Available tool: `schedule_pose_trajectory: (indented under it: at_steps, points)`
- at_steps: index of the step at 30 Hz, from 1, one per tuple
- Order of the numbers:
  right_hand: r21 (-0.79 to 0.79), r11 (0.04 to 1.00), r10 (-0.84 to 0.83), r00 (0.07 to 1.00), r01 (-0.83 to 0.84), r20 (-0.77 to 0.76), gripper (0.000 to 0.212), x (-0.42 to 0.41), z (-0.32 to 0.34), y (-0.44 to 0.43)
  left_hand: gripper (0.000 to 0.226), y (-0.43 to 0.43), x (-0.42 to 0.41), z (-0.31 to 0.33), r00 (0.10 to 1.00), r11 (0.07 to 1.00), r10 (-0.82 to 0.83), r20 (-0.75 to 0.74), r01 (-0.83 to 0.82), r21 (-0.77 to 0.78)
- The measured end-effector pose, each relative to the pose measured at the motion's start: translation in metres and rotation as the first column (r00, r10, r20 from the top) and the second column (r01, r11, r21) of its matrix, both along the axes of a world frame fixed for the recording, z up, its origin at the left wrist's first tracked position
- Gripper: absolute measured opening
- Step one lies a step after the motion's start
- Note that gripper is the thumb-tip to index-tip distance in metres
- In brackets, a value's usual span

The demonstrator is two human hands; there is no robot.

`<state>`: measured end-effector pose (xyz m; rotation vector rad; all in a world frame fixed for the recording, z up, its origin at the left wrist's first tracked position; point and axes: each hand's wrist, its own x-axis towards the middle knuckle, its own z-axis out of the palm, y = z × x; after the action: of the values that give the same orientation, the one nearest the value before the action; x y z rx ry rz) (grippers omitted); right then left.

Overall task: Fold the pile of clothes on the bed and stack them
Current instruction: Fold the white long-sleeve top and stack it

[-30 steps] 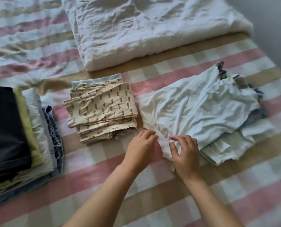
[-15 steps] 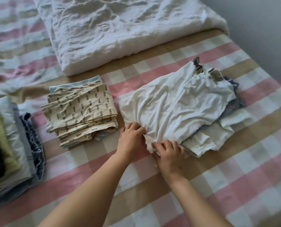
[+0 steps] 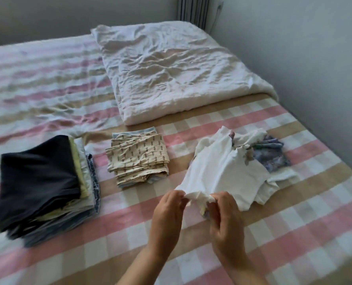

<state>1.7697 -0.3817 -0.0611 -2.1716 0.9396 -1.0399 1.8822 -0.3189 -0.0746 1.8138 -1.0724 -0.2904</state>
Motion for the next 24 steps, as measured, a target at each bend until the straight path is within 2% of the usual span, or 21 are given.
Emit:
schedule_pose_trajectory:
  at_steps: [6,10,12,13,14,16,17,18,20,24]
  points:
    - [0.238,0.959,0.135,0.985,-0.157,0.107,0.019,-0.001,0.084,0.056,0.020,0.075,0.002,0.071,0.995,0.999,0.037,0.098,-0.036,-0.012]
    - [0.415,0.869,0.182,0.955,-0.268,0.235,0.025,-0.015,0.138,0.093,0.023,0.133,0.000,0.110,0.990,0.988,0.099,0.101,-0.110,0.111]
    - [0.468,0.822,0.222,0.939,-0.325,0.262,0.025,-0.024,0.164,0.109,0.023,0.163,-0.003,0.126,0.989,0.959,0.148,-0.009,-0.142,0.244]
    - [0.494,0.798,0.248,0.935,-0.346,0.253,0.024,-0.027,0.174,0.117,0.035,0.177,-0.006,0.134,0.981,0.947,0.160,-0.107,-0.122,0.297]
    - [0.522,0.775,0.267,0.934,-0.356,0.239,0.024,-0.030,0.179,0.123,0.037,0.188,-0.008,0.139,0.958,0.950,0.170,-0.229,-0.097,0.296]
    - [0.552,0.763,0.287,0.942,-0.336,0.175,0.024,-0.035,0.188,0.135,0.017,0.212,-0.012,0.153,0.873,0.961,0.207,-0.441,-0.098,0.257]
    - [0.556,0.771,0.281,0.950,-0.309,0.138,0.025,-0.036,0.191,0.140,0.025,0.223,-0.013,0.161,0.845,0.958,0.241,-0.477,-0.127,0.257]
    - [0.558,0.781,0.271,0.957,-0.282,0.104,0.025,-0.037,0.193,0.144,0.031,0.232,-0.014,0.167,0.832,0.954,0.266,-0.487,-0.155,0.257]
    - [0.556,0.797,0.262,0.964,-0.238,0.037,0.027,-0.039,0.196,0.152,0.027,0.250,-0.016,0.179,0.827,0.941,0.304,-0.472,-0.186,0.282]
    - [0.489,0.854,0.260,0.961,-0.181,-0.098,0.029,-0.033,0.203,0.163,0.029,0.281,-0.019,0.203,0.876,0.948,0.233,-0.421,-0.109,0.298]
